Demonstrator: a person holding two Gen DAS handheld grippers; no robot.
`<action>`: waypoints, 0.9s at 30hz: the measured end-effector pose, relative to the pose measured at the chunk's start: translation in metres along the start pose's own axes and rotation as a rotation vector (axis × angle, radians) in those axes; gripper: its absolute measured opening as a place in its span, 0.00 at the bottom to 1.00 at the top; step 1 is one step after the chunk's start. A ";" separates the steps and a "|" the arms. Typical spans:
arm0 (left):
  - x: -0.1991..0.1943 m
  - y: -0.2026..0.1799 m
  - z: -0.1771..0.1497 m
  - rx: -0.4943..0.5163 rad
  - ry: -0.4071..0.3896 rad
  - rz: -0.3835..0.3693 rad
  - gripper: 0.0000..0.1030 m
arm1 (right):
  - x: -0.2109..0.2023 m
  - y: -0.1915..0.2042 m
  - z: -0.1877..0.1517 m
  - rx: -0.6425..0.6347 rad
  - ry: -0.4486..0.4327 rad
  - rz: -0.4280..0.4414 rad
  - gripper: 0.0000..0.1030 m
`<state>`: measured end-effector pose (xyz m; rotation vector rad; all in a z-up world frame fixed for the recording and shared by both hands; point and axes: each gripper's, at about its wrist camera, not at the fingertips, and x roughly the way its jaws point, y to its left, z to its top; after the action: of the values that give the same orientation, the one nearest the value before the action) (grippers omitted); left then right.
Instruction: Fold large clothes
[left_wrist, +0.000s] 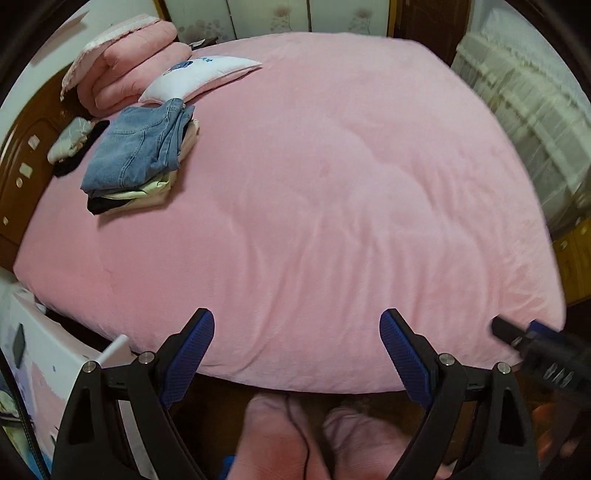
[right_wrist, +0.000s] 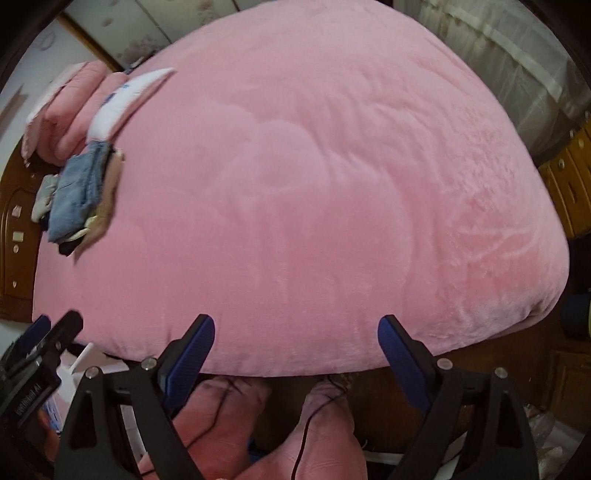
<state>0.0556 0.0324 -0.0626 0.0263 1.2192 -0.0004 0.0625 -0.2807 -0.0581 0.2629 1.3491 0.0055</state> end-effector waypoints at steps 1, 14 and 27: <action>-0.004 0.001 0.001 -0.005 -0.002 -0.009 0.87 | -0.006 0.007 -0.001 -0.017 -0.012 -0.007 0.88; -0.022 0.017 -0.003 0.015 -0.019 0.007 0.87 | -0.045 0.068 -0.023 -0.095 -0.080 -0.028 0.88; -0.022 0.026 0.004 0.072 -0.031 -0.017 0.88 | -0.057 0.098 -0.017 -0.148 -0.157 -0.043 0.89</action>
<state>0.0522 0.0583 -0.0396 0.0785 1.1885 -0.0589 0.0476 -0.1916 0.0119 0.1070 1.1919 0.0480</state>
